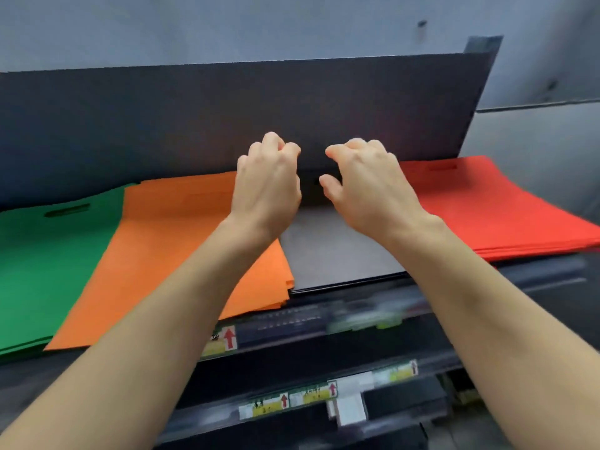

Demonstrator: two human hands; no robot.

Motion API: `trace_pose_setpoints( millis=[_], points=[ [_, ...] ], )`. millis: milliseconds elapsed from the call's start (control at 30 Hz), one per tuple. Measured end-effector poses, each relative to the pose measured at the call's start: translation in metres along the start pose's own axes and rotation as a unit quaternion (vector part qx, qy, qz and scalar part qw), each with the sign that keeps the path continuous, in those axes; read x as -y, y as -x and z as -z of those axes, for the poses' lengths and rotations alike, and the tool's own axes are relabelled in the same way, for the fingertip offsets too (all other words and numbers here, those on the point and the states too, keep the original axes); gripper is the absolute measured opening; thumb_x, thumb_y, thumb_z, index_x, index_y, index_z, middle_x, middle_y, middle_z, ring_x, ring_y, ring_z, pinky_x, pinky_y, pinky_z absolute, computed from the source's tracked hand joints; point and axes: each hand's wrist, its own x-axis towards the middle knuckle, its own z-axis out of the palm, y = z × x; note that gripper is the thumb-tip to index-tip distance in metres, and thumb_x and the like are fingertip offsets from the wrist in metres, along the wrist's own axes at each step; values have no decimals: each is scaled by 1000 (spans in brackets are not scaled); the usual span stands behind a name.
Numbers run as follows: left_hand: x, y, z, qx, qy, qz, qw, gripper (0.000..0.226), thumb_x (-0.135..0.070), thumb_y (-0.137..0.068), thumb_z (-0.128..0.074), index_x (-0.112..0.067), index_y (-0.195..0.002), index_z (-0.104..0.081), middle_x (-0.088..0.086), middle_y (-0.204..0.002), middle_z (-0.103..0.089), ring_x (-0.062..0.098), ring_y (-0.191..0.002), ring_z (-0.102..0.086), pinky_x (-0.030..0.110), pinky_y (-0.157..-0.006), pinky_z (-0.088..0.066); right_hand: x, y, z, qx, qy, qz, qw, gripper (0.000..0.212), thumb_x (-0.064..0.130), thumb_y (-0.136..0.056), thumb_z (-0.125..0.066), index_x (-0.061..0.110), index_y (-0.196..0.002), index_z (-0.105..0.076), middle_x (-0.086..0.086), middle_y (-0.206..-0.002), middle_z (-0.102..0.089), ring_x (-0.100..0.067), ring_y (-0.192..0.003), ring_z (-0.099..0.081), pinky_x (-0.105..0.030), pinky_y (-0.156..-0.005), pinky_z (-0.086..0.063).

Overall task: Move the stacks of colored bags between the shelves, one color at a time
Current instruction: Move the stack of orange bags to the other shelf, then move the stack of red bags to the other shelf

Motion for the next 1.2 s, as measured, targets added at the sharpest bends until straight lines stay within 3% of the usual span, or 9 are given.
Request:
trace_pose_setpoints(
  millis=[267, 500, 833, 1067, 1200],
  points=[
    [-191, -21, -23, -46, 147, -132, 979, 34, 1, -86, -45, -6, -115, -61, 14, -114, -57, 33, -104, -52, 47, -88, -43, -144, 72, 82, -59, 79, -103, 990, 37, 28, -95, -47, 11, -128, -50, -11, -126, -53, -31, -117, -44, -41, -97, -37],
    [-399, -8, -44, -50, 270, -251, 928, 36, -2, -86, -46, -9, -118, -60, 9, -116, -57, 28, -107, -51, 36, -88, -40, -289, 177, 174, -91, 159, -238, 954, 36, 24, -93, -48, 11, -127, -50, -11, -125, -53, -31, -118, -45, -38, -93, -37],
    [-654, 48, -68, 64, 382, -396, 833, 37, -2, -89, -44, -11, -122, -56, 9, -120, -54, 30, -108, -52, 43, -92, -41, -431, 354, 285, -98, 265, -478, 832, 33, 22, -94, -50, 7, -123, -54, -16, -123, -54, -36, -114, -46, -40, -93, -36],
    [-760, 62, -105, 114, 413, -437, 791, 33, -2, -87, -42, -9, -115, -59, 10, -113, -56, 32, -100, -54, 44, -85, -46, -489, 421, 306, -91, 281, -584, 756, 32, 26, -95, -49, 7, -121, -54, -15, -118, -54, -34, -110, -48, -38, -87, -40],
    [-811, 53, -134, 143, 415, -441, 783, 28, -3, -88, -42, -6, -110, -58, 10, -110, -55, 32, -97, -53, 45, -82, -47, -534, 436, 314, -88, 290, -613, 729, 38, 27, -95, -49, 10, -129, -50, -14, -125, -51, -33, -115, -48, -39, -92, -40]
  ],
)
